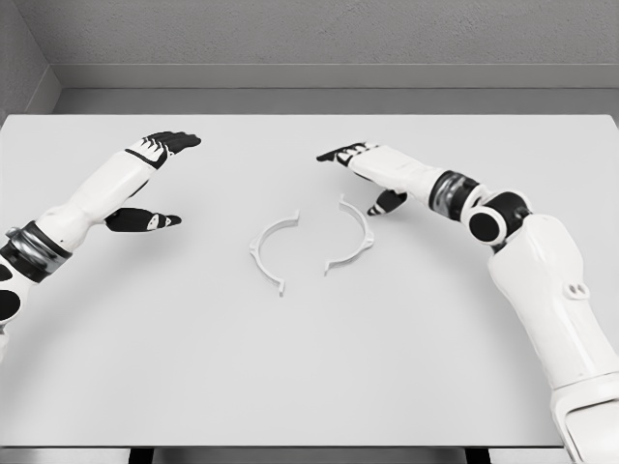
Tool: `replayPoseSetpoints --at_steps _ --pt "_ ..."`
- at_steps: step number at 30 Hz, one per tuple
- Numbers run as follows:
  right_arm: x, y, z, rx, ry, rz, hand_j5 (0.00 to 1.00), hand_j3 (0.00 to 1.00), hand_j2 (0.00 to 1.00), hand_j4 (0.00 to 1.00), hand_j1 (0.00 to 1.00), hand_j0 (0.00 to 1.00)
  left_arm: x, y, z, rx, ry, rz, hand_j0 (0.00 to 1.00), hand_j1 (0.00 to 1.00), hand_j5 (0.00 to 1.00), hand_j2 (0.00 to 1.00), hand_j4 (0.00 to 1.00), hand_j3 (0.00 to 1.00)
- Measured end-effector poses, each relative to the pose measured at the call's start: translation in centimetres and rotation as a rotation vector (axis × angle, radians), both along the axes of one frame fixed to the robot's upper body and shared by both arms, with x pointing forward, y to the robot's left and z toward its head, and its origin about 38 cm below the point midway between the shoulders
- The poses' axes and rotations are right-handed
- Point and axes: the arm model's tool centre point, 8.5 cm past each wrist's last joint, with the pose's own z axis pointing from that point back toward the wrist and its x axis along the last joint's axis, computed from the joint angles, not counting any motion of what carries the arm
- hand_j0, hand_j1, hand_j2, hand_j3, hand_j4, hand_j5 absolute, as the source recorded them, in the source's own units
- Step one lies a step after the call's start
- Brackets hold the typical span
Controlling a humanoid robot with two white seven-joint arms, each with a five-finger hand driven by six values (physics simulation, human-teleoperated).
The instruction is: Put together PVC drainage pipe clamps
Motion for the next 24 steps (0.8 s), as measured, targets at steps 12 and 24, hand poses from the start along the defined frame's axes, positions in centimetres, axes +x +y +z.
replayPoseSetpoints --at_steps 12,24 --pt "-0.3 1.3 -0.1 -0.01 -0.011 0.026 1.0 1.0 1.0 1.0 1.0 1.0 0.3 0.2 0.2 0.001 -0.003 0.006 1.0 1.0 1.0 1.0 1.0 1.0" --pt "-0.7 3.2 0.2 0.006 -0.013 0.068 1.0 1.0 1.0 1.0 1.0 1.0 0.3 0.2 0.0 0.002 0.001 0.007 1.0 1.0 1.0 1.0 1.0 1.0"
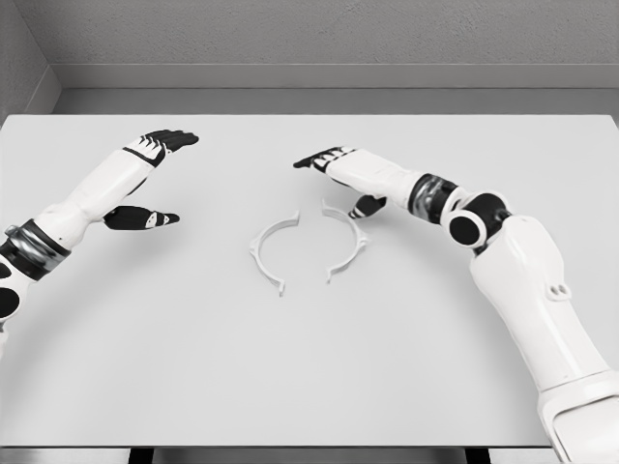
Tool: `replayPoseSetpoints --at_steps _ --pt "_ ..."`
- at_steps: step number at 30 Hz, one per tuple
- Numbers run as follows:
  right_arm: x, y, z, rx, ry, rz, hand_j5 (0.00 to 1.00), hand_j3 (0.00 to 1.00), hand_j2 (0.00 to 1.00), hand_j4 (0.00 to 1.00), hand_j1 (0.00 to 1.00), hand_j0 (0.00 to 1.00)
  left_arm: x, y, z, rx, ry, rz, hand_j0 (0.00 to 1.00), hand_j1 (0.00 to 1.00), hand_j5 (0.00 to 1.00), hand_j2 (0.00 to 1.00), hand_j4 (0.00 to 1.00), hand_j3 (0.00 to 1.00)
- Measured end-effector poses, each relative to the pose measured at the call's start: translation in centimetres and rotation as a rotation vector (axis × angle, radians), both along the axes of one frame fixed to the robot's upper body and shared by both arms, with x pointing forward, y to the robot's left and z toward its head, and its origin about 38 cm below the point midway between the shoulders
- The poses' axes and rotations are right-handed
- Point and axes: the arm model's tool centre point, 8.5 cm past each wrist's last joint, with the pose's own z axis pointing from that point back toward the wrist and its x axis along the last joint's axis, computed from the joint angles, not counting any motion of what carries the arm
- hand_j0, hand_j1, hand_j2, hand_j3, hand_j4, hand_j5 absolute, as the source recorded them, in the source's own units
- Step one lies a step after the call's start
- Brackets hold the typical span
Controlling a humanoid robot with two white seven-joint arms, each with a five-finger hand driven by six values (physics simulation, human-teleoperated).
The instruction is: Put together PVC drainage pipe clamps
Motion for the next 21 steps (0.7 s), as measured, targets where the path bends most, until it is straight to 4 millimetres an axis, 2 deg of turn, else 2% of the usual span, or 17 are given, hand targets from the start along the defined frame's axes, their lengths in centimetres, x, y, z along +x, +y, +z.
replayPoseSetpoints --at_steps 4,6,9,11,13,15,18,19,21 --pt "-0.3 0.9 -0.2 0.005 0.003 0.015 1.0 1.0 1.0 1.0 1.0 1.0 0.0 0.0 0.0 0.0 0.0 0.0 1.0 1.0 1.0 1.0 1.0 1.0" --pt "-0.3 1.3 0.4 0.009 -0.009 0.017 1.0 1.0 1.0 1.0 1.0 1.0 0.0 0.0 0.0 0.0 0.0 0.0 1.0 1.0 1.0 1.0 1.0 1.0" --pt "0.8 1.0 2.5 0.025 -0.044 -0.006 1.0 1.0 1.0 1.0 1.0 1.0 0.0 0.0 0.0 0.0 0.0 0.001 1.0 1.0 1.0 1.0 1.0 1.0" --pt "1.9 -0.5 4.6 0.058 -0.078 -0.049 1.0 1.0 1.0 1.0 1.0 1.0 0.0 0.0 0.0 0.0 0.001 0.0 1.0 1.0 1.0 1.0 1.0 1.0" --pt "2.0 -3.6 5.3 0.093 -0.085 -0.099 1.0 1.0 1.0 1.0 1.0 1.0 -0.1 0.0 -0.2 0.0 0.005 -0.001 1.0 1.0 1.0 1.0 1.0 1.0" --pt "0.0 -8.5 4.6 0.125 -0.066 -0.127 1.0 1.0 1.0 1.0 1.0 1.0 -0.3 -0.2 -0.5 -0.001 0.011 -0.005 1.0 1.0 1.0 1.0 1.0 1.0" --pt "-7.2 -17.8 2.2 0.181 -0.002 -0.178 1.0 1.0 1.0 1.0 1.0 1.0 -0.2 -1.0 -0.6 0.002 0.013 -0.027 1.0 1.0 1.0 1.0 1.0 1.0" --pt "-9.4 -20.1 2.4 0.183 -0.011 -0.191 1.0 1.0 1.0 1.0 1.0 1.0 -0.1 -1.4 -0.5 0.002 0.01 -0.035 1.0 1.0 1.0 1.0 1.0 1.0" --pt "-12.1 -24.4 4.0 0.201 -0.057 -0.25 1.0 1.0 1.0 1.0 1.0 1.0 0.1 -2.4 -0.8 0.005 0.012 -0.052 1.0 1.0 1.0 1.0 1.0 1.0"
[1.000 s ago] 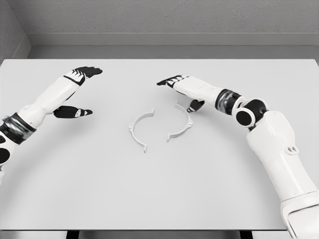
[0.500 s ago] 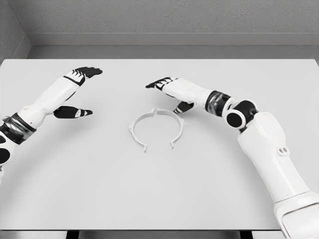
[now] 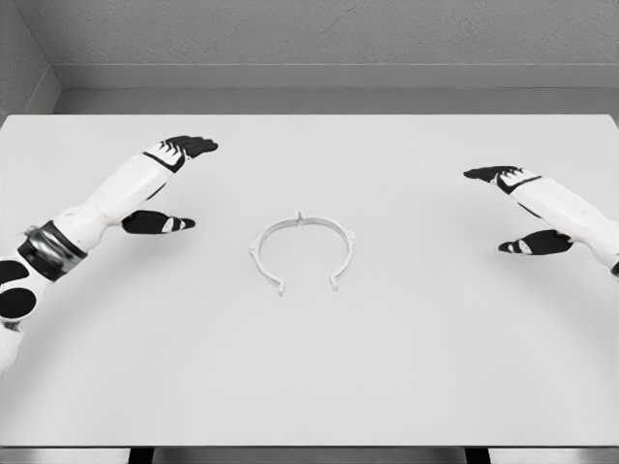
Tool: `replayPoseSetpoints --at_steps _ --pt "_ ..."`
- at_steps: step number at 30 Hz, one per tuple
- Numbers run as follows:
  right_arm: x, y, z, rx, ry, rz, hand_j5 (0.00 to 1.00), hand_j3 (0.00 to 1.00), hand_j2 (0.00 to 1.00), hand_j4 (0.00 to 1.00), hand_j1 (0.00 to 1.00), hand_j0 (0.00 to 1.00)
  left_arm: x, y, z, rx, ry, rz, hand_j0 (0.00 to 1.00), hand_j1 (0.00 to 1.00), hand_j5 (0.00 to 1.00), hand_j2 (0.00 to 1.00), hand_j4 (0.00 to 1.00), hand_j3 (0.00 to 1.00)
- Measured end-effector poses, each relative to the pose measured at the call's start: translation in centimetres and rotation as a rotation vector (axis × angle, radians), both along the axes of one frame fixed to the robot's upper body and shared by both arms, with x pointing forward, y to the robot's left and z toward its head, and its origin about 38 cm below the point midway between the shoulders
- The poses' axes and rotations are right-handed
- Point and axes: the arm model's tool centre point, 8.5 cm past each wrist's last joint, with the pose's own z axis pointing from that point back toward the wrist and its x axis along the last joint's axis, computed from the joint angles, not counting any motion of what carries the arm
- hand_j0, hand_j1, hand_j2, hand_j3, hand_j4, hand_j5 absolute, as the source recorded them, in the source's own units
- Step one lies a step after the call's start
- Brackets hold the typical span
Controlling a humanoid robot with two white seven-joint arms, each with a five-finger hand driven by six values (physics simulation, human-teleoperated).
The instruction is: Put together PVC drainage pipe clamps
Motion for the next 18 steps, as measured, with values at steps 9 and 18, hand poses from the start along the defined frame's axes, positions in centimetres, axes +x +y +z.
replayPoseSetpoints --at_steps 9,18 --pt "-1.6 -5.2 4.3 0.004 -0.089 -0.091 1.0 1.0 1.0 1.0 1.0 1.0 0.0 -1.7 -1.3 0.004 0.022 -0.026 1.0 1.0 1.0 1.0 1.0 1.0" --pt "-1.7 -5.3 4.4 0.006 -0.09 -0.093 1.0 1.0 1.0 1.0 1.0 1.0 0.0 -1.8 -1.4 0.005 0.025 -0.027 1.0 1.0 1.0 1.0 1.0 1.0"
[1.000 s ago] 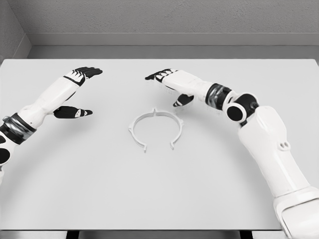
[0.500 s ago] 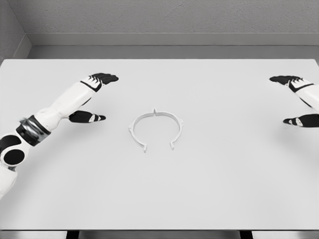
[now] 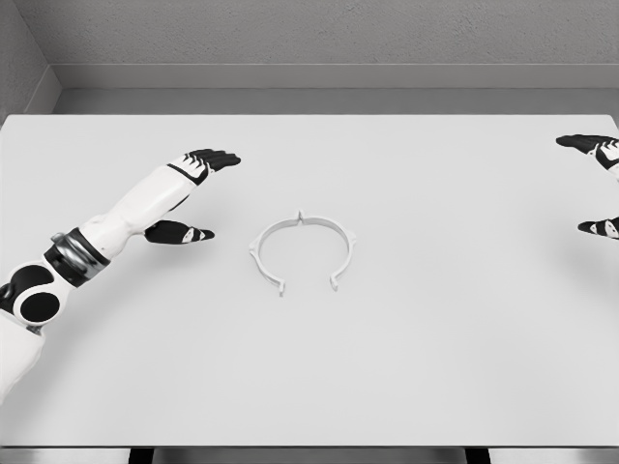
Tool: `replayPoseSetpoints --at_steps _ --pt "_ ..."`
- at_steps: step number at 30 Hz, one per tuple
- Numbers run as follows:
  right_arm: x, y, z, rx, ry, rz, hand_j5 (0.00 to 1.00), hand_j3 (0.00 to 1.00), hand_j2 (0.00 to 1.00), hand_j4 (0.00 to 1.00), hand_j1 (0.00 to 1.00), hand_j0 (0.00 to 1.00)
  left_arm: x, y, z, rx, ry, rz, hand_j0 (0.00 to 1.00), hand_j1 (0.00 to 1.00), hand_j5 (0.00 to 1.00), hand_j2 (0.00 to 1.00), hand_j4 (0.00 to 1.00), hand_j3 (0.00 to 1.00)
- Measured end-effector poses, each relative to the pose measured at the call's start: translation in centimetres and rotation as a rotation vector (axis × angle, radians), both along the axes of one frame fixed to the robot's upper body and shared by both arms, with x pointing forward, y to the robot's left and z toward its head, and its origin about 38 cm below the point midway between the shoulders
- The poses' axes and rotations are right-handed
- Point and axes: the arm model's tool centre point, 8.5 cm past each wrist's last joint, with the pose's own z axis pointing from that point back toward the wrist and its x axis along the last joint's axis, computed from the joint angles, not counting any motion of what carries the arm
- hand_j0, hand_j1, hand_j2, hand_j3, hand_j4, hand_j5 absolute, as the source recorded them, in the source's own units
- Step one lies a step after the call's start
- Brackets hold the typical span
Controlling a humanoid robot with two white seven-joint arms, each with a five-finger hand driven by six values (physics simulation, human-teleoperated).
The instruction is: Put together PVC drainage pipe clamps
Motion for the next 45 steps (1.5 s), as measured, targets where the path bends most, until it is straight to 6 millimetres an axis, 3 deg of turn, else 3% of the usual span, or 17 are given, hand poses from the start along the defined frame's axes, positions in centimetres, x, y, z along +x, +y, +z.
replayPoseSetpoints --at_steps 8,9,11,15,16,30,45 --pt "0.0 0.0 0.0 0.0 0.0 0.0 1.0 1.0 1.0 1.0 1.0 1.0 0.0 0.0 0.0 0.0 0.0 0.0 1.0 1.0 1.0 1.0 1.0 1.0" --pt "2.1 2.9 2.8 -0.015 -0.083 0.074 1.0 1.0 1.0 1.0 1.0 1.0 2.6 -1.3 1.9 -0.001 -0.041 -0.01 1.0 1.0 1.0 1.0 1.0 1.0" --pt "2.5 6.1 2.0 -0.01 -0.072 0.158 1.0 1.0 1.0 1.0 1.0 1.0 2.8 -2.5 -0.9 -0.01 0.032 -0.012 1.0 1.0 1.0 1.0 1.0 1.0" --pt "2.4 8.6 1.2 -0.014 -0.056 0.224 1.0 1.0 1.0 1.0 1.0 1.0 2.7 -3.6 -3.2 -0.007 0.091 -0.017 1.0 1.0 1.0 1.0 1.0 1.0" --pt "2.4 8.9 1.1 -0.014 -0.055 0.231 1.0 1.0 1.0 1.0 1.0 1.0 3.4 -3.8 -2.3 -0.006 0.072 -0.019 1.0 1.0 1.0 1.0 1.0 1.0" --pt "2.4 9.3 1.0 -0.011 -0.053 0.24 1.0 1.0 1.0 1.0 1.0 1.0 3.2 -3.9 -3.2 0.001 0.091 -0.019 1.0 1.0 1.0 1.0 1.0 1.0" --pt "2.4 9.2 1.0 -0.011 -0.053 0.239 1.0 1.0 1.0 1.0 1.0 1.0 2.3 -2.4 -3.5 0.039 0.095 -0.015 1.0 1.0 1.0 1.0 1.0 1.0"
